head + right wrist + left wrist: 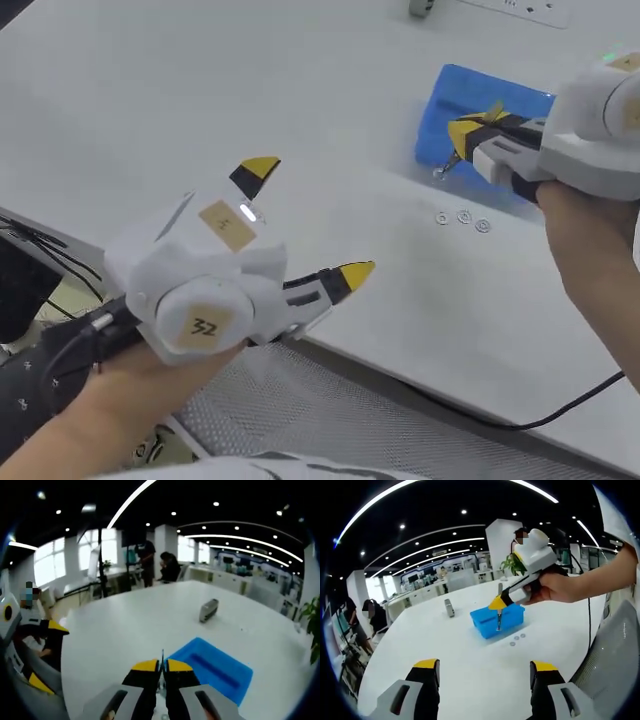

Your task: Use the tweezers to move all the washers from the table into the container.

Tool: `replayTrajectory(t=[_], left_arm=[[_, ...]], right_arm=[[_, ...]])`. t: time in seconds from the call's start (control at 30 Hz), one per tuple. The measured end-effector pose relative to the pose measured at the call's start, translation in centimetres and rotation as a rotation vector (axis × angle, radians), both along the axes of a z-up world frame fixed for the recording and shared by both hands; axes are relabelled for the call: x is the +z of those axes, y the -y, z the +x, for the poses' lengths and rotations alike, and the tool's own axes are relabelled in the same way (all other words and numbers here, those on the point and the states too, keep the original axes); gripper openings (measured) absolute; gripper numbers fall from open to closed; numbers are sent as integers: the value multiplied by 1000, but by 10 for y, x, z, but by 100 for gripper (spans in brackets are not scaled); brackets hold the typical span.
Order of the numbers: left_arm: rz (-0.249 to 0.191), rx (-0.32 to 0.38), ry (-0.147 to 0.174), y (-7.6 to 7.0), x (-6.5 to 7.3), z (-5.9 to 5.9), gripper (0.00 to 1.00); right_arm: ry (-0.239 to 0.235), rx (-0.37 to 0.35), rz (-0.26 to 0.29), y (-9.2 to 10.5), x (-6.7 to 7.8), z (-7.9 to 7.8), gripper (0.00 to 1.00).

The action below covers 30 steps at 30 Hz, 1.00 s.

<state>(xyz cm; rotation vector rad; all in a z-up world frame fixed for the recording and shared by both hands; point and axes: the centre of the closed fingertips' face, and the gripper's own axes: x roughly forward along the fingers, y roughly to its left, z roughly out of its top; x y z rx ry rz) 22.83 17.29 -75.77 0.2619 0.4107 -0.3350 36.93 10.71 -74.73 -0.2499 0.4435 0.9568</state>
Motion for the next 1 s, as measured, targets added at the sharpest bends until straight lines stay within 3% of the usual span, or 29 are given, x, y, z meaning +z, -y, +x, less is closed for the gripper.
replayTrajectory(t=[0.33, 0.47, 0.67, 1.0], left_arm=[[5, -1, -7, 0, -1, 0, 75], [10, -2, -10, -1, -2, 0, 74], [10, -1, -13, -1, -3, 0, 74], [19, -2, -20, -2, -4, 0, 73]], right_arm=[[76, -22, 16, 0, 27, 17, 1], [83, -33, 23, 1, 29, 25, 1], [89, -53, -7, 4, 15, 43, 1], [46, -52, -55, 1, -17, 49, 1]])
